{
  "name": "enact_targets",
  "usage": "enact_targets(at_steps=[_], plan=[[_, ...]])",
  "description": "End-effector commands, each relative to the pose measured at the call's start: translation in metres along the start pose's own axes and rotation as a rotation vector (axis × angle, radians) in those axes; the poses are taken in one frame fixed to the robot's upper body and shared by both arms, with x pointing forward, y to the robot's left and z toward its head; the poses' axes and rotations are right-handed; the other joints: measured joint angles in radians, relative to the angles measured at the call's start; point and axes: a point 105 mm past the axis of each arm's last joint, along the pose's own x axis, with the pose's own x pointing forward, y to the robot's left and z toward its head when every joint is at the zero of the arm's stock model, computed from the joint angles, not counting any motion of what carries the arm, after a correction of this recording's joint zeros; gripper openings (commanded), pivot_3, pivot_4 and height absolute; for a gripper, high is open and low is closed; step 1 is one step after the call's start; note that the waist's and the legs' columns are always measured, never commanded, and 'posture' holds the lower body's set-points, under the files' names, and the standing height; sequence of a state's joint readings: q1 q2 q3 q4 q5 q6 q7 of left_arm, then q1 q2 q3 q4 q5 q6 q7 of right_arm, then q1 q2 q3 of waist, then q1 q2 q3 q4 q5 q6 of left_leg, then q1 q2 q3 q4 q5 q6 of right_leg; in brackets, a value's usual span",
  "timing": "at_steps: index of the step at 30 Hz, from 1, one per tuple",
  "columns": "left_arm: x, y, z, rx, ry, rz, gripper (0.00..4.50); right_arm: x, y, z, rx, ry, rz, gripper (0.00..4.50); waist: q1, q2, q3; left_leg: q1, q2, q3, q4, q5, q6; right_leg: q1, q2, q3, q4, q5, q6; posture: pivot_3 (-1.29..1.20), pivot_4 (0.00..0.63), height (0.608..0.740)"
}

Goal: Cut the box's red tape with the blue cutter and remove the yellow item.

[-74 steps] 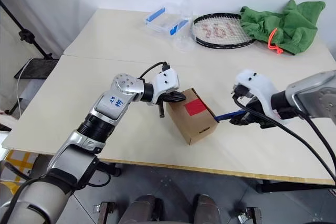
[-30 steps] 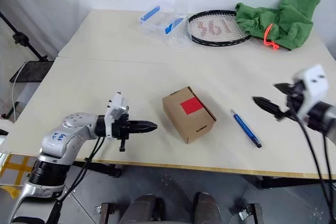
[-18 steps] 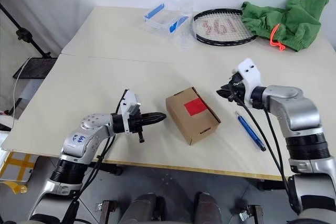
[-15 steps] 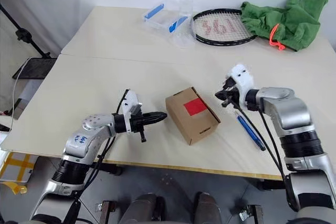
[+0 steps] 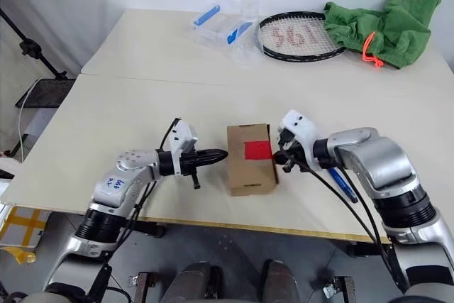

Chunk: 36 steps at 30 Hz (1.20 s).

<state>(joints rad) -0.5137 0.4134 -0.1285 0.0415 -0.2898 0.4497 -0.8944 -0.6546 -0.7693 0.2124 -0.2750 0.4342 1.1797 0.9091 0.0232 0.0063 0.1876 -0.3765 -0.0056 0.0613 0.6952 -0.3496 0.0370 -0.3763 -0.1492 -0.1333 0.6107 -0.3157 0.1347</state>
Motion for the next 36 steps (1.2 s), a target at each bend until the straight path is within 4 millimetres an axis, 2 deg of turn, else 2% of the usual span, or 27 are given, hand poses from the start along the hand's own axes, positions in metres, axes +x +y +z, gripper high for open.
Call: enact_targets(at_steps=[1,6,12,17,19,22,26,30,34,36], plan=[[0.0,-0.015,0.013,0.032,-0.004,-0.133,0.0,0.005,0.03,0.014,-0.059,-0.044,0.087,0.03,0.0,0.0,0.0,0.0,0.0,0.0,0.0,0.0,0.0,0.0,0.0,0.0,0.0,0.0,0.0,0.0,0.15,0.74],[-0.009,-0.023,0.009,0.022,0.05,-0.203,0.0,0.01,0.032,0.013,-0.049,-0.039,0.071,0.03,0.001,0.0,0.0,0.0,0.0,0.0,0.0,0.0,0.0,0.0,0.0,0.0,0.0,0.0,0.0,0.0,0.15,0.74],[-0.012,-0.019,0.003,0.031,0.093,-0.195,0.0,0.01,0.032,0.016,-0.047,-0.035,0.065,0.03,0.0,0.0,0.0,0.0,0.0,0.0,0.0,0.0,0.0,0.0,0.0,0.0,0.0,0.0,0.0,0.0,0.15,0.74],[-0.022,-0.007,0.004,0.055,0.098,-0.152,0.0,-0.005,0.016,0.014,-0.123,-0.015,-0.033,0.03,0.001,0.0,0.0,0.0,0.0,0.0,0.0,0.0,0.0,0.0,0.0,0.0,0.0,0.0,0.0,0.0,0.15,0.74],[-0.028,-0.006,0.016,0.046,0.043,-0.165,0.0,-0.018,0.009,0.013,-0.158,-0.017,-0.063,0.03,0.001,0.0,0.0,0.0,-0.001,0.0,0.0,0.0,0.0,0.0,0.0,0.0,0.0,0.0,0.0,0.0,0.15,0.74],[-0.036,-0.007,0.04,0.034,-0.025,-0.19,0.0,-0.037,-0.003,0.021,-0.141,-0.048,-0.122,0.52,0.0,-0.001,0.001,0.0,0.0,0.0,0.0,0.0,0.0,0.0,0.0,0.0,0.0,0.0,0.0,0.0,0.15,0.74],[-0.035,-0.011,0.059,0.041,-0.071,-0.225,0.0,-0.045,-0.017,0.032,-0.124,-0.094,-0.205,1.84,-0.001,-0.001,0.001,0.0,0.0,0.0,0.0,0.0,0.0,0.0,0.0,0.0,0.0,0.0,0.0,0.0,0.15,0.74],[-0.027,-0.009,0.066,0.065,-0.081,-0.228,0.0,-0.043,-0.021,0.041,-0.109,-0.137,-0.231,3.23,-0.001,-0.001,0.001,0.0,0.0,0.0,0.0,0.0,0.0,0.0,0.0,0.0,0.0,0.0,0.0,0.0,0.15,0.74],[-0.009,-0.009,0.064,0.09,-0.074,-0.251,0.0,-0.027,-0.024,0.048,-0.089,-0.172,-0.243,4.48,0.001,-0.001,0.001,0.0,0.0,0.001,0.0,0.0,0.0,0.0,0.0,0.0,0.0,0.0,0.0,0.0,0.15,0.74],[-0.002,-0.009,0.054,0.108,-0.036,-0.267,0.0,-0.021,-0.026,0.048,-0.08,-0.177,-0.243,4.48,0.001,-0.001,0.001,0.0,0.0,0.001,0.001,0.0,0.0,0.0,0.0,0.0,0.001,0.0,0.0,0.0,0.15,0.74]])
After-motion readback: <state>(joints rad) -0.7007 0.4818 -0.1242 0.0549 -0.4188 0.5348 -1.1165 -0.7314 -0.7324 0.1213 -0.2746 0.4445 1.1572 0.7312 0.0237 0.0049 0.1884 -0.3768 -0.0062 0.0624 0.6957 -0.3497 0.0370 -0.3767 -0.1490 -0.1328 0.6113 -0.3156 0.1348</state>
